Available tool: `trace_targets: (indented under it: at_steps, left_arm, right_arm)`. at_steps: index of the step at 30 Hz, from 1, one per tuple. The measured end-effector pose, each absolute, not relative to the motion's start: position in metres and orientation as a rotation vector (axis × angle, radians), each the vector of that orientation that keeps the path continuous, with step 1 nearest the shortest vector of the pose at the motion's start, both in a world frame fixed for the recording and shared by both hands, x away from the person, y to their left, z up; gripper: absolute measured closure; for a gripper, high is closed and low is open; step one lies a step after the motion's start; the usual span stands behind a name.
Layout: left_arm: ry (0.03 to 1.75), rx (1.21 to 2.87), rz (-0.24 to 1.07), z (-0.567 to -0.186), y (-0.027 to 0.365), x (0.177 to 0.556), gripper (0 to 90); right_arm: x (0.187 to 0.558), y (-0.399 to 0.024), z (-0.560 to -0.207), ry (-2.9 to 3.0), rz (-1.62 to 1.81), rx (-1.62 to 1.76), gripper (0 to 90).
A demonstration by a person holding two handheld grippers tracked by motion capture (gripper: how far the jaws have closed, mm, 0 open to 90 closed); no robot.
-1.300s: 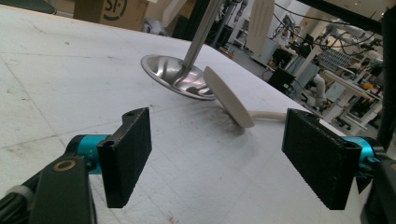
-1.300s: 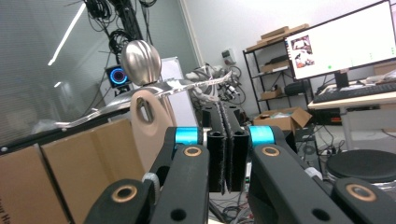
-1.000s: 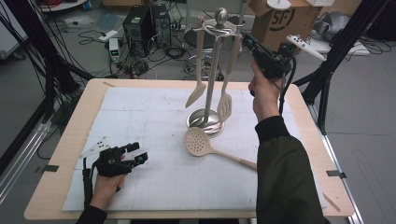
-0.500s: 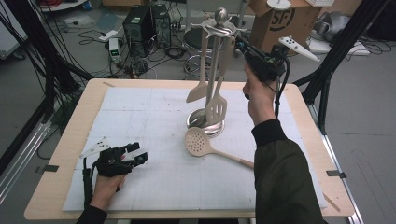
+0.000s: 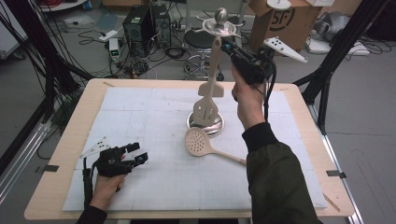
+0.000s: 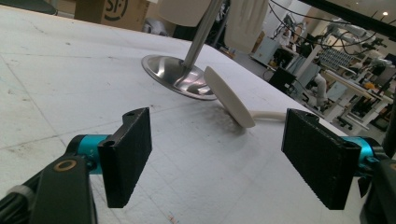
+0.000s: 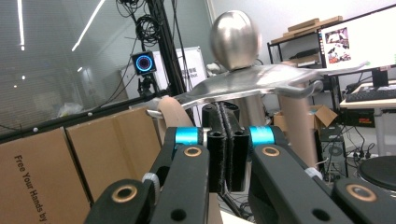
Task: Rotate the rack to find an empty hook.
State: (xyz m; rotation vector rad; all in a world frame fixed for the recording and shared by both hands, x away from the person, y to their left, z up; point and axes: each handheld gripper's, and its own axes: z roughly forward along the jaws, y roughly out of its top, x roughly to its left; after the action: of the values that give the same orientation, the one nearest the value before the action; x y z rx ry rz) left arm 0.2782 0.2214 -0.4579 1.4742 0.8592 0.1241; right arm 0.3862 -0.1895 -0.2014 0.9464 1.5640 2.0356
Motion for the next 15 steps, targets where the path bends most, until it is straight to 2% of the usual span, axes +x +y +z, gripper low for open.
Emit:
trace_targets:
  at_steps: [7, 15]
  left_arm:
    - [0.856, 1.477, 0.127, -0.458, 0.221, 0.278, 24.9]
    - [0.855, 1.474, 0.122, -0.458, 0.221, 0.278, 24.9]
  right_arm:
    - [0.384, -0.178, -0.201, 1.564, 2.014, 0.940, 89.4]
    - [0.388, -0.196, -0.210, 1.560, 1.969, 0.986, 89.4]
